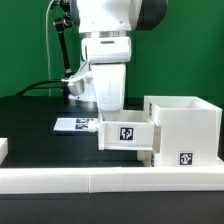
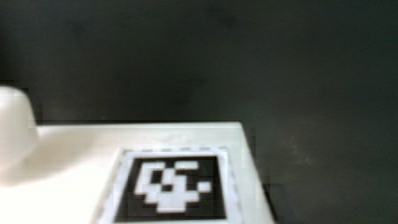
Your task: Assemble drawer
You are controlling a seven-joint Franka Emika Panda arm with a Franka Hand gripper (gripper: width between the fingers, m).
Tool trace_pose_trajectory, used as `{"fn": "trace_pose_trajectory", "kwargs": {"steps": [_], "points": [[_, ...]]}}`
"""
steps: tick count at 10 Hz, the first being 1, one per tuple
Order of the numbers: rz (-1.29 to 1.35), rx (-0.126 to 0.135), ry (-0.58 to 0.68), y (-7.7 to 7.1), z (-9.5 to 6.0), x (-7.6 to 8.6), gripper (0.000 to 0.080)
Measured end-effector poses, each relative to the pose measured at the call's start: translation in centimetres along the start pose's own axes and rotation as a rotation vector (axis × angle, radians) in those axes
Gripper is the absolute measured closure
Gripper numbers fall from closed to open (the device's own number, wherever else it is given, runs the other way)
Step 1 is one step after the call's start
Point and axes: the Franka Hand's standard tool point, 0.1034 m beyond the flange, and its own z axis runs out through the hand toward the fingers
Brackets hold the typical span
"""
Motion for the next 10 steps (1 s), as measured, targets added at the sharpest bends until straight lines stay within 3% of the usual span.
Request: {"fn": "trace_pose_trajectory", "kwargs": {"steps": [9, 10], "points": [[0.012, 0.006, 0.001, -0.17, 0.32, 0.03, 0.0757], [0.006, 0.037, -0.001, -0.63, 0.45, 0.10, 0.0757]]}}
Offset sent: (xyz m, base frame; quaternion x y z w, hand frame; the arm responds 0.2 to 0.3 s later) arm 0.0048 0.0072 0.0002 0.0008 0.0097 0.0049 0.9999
